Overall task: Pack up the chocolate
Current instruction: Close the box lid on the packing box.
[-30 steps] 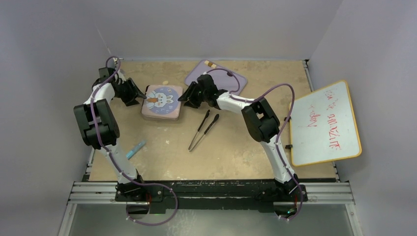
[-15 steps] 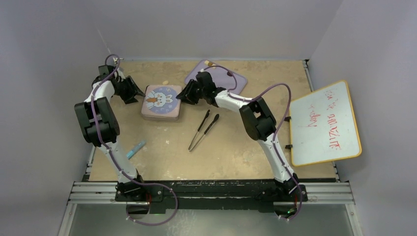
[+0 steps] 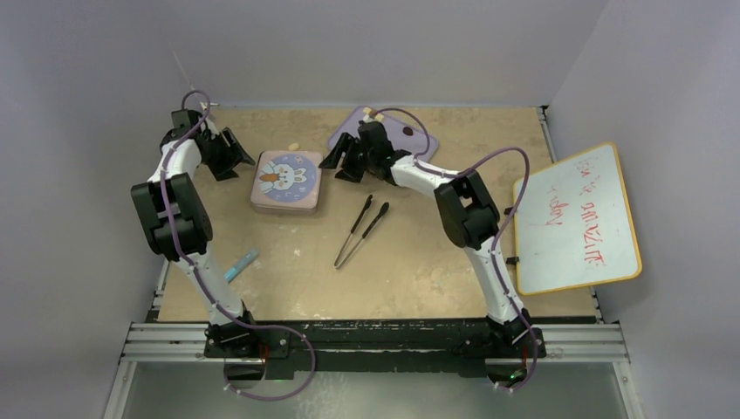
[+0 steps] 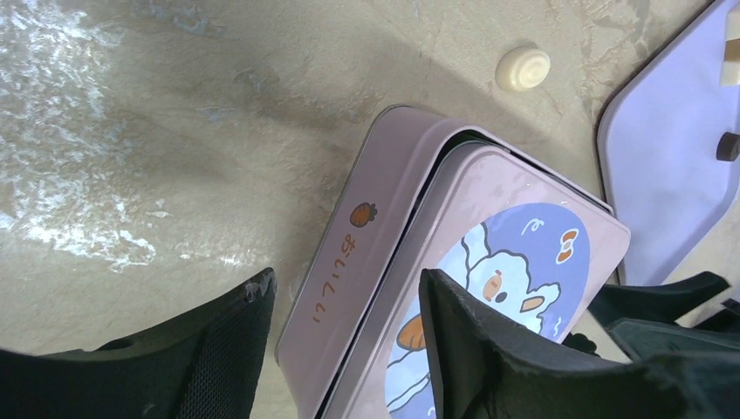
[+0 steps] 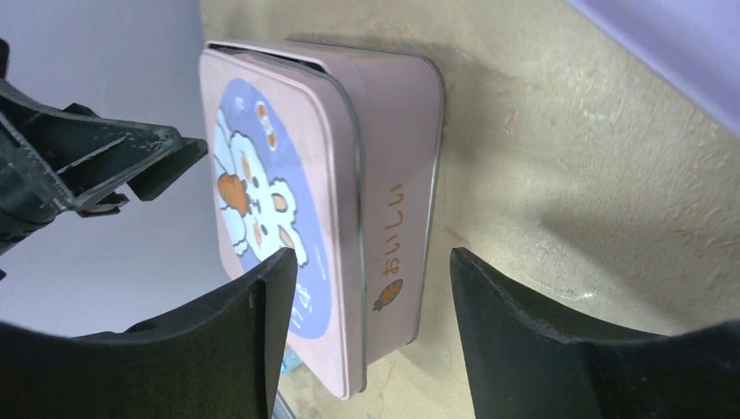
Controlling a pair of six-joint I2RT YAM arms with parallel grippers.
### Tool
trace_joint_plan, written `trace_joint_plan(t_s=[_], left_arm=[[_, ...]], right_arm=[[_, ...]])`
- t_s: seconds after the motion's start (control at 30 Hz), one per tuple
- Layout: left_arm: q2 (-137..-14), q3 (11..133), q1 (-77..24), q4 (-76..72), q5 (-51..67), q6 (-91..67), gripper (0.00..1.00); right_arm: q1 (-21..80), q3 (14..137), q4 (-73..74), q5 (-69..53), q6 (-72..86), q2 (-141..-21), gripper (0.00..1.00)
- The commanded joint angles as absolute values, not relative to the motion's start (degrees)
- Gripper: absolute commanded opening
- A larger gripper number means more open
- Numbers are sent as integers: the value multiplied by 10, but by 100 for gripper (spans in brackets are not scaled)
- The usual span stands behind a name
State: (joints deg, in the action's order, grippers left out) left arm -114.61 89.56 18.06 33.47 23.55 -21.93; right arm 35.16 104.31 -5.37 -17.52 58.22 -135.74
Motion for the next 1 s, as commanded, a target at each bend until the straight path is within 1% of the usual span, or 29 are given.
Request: trace_joint_plan(t_s=[0.0, 0.13, 0.3, 0.33, 0.4, 0.57, 0.67, 0.73, 0.83, 0.97], left_arm=[[-1101, 917, 178, 340, 216, -215, 60], [-1084, 887, 178, 321, 223, -216, 62], [-1080, 870, 178, 319, 228, -210, 68], [-1081, 868, 177, 315, 235, -210, 69], [-1086, 867, 177, 310, 250, -210, 69], [-1116, 877, 178, 320, 284, -209, 70], [-1146, 904, 177, 345, 315, -201, 70], [-1150, 903, 177, 341, 315, -201, 73], [-1150, 901, 177, 334, 318, -203, 73], [-1159, 912, 177, 335, 318, -205, 73]], right_arm=[[347, 1040, -58, -203, 500, -1295, 68], [349, 1039, -43, -254, 416, -1284, 70], [360, 960, -20, -236, 323, -1218, 79], [364, 951, -7, -233, 301, -1208, 83], [373, 936, 21, -220, 252, -1190, 87], [409, 905, 29, -201, 226, -1178, 84], [433, 932, 49, -186, 214, -1203, 84], [452, 957, 73, -160, 201, -1218, 84], [466, 974, 85, -127, 195, -1230, 84], [468, 1004, 100, -102, 193, -1253, 79]])
